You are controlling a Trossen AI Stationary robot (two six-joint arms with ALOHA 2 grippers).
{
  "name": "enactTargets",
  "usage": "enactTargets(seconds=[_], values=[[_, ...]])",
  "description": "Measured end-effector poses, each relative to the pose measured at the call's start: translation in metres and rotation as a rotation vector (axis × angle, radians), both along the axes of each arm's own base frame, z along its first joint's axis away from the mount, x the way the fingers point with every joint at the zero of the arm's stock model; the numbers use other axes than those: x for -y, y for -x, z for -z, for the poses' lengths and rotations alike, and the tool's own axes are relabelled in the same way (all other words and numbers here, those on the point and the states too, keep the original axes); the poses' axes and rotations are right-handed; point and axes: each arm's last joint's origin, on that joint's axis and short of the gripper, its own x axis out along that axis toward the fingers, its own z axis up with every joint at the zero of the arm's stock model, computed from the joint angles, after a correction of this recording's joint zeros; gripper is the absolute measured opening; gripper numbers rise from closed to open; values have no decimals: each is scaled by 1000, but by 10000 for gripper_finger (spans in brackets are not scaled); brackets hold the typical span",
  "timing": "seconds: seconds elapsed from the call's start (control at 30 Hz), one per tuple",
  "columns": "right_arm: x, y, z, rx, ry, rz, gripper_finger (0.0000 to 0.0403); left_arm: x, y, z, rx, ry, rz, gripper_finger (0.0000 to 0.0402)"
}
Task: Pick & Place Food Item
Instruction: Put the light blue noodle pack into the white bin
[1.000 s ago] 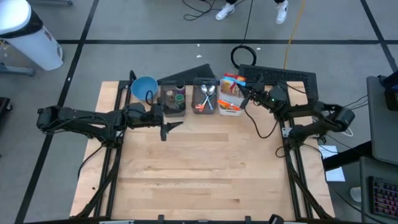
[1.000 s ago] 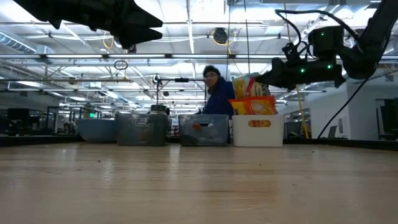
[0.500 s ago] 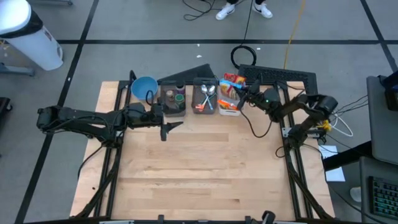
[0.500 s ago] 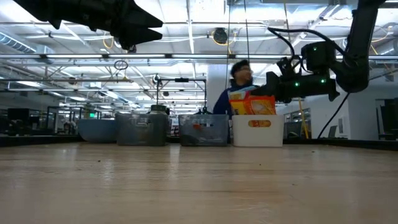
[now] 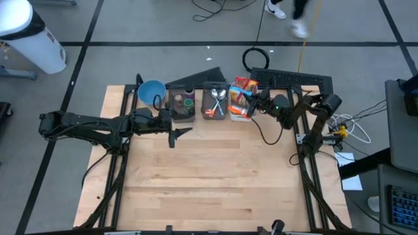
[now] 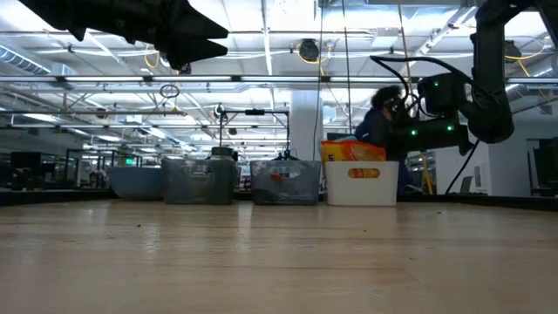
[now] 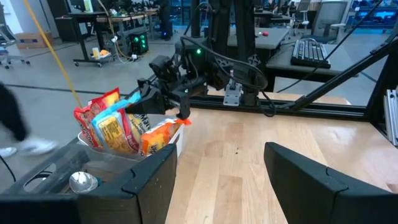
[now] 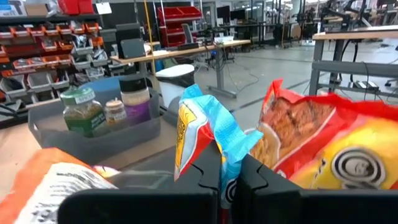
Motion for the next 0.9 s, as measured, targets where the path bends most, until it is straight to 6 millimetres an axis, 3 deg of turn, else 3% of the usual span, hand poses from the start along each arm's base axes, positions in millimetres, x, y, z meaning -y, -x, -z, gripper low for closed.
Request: enactTargets(seconds=[0.23,0.67,0.9], values=[[1,-1,9,-24,-27,1,0,0,0,0,0,0,0,253],[0,-1,7,0,-17,-1,2,0,0,0,0,0,0,253],[0,-1,4,11,-17,-31,56,0,0,0,0,-2,-9,253]])
